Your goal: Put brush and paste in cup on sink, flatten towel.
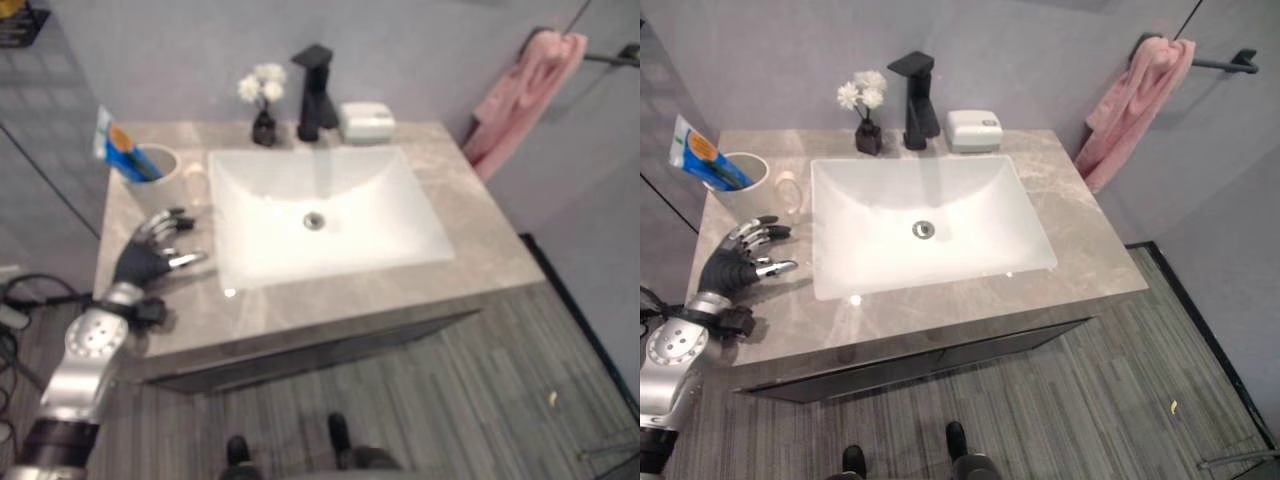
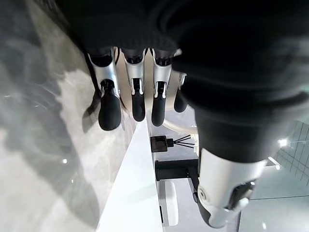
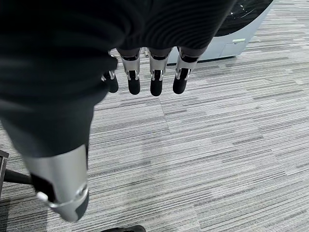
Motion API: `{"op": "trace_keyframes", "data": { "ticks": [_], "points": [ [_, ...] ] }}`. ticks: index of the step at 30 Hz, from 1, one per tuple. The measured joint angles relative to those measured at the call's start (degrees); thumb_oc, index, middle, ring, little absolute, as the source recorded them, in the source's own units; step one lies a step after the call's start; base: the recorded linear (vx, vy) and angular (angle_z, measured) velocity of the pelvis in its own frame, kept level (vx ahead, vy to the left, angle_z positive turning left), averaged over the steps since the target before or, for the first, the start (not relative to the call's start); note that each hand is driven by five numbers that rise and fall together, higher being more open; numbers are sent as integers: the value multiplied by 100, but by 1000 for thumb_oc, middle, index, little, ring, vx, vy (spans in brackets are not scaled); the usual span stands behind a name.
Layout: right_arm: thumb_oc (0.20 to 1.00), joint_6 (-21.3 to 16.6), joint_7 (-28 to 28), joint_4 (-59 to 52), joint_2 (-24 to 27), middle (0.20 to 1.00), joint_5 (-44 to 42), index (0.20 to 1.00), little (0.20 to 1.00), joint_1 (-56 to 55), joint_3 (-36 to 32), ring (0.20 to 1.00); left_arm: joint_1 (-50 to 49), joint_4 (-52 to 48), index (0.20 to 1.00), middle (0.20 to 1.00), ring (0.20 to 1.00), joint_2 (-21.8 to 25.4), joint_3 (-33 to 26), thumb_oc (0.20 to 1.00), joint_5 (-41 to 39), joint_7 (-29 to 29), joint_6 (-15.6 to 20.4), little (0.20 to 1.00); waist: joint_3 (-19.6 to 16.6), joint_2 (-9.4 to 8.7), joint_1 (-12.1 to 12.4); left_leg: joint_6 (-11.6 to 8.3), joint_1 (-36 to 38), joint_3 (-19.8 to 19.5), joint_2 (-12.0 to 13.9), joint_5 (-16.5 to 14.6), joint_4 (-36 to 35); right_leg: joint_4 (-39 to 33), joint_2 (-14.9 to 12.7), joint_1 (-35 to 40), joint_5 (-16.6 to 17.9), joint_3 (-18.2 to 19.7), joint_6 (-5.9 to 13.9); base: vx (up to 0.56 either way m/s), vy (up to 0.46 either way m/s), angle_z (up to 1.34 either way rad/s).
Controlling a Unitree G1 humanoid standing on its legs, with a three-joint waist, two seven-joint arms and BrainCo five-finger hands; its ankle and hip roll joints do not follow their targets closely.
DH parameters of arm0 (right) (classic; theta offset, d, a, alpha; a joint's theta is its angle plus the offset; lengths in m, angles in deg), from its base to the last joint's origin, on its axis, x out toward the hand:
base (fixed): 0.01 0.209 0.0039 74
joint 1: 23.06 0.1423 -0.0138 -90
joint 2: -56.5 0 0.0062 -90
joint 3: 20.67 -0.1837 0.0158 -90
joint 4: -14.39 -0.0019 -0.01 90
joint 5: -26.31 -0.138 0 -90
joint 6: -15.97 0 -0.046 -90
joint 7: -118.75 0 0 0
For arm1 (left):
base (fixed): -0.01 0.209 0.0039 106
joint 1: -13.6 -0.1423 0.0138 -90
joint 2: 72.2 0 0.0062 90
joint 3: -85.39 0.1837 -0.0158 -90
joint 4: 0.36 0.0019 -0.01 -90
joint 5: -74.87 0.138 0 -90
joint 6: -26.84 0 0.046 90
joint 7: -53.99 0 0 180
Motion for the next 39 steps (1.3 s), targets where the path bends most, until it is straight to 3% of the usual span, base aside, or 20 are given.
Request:
{"op": "trace_keyframes", "data": {
  "ticks": [25,39],
  "points": [
    [1000,-112,3,-365,6,1000,-208,1000,1000,269,228,1000,1233,85,1000,1000,1000,157,-8,1000,93,-376,116,1000,588,9,-75,-99,-358,79,109,68,26,1,153,-414,121,-2,-51,-3,-4,-1],
    [1000,-123,5,-365,28,1000,-218,1000,1000,286,363,1000,724,-399,1000,1000,1000,263,21,1000,93,-311,101,1000,653,125,-45,-104,-234,81,128,66,26,1,165,-294,122,-29,-55,17,-3,0]
  ]
}}
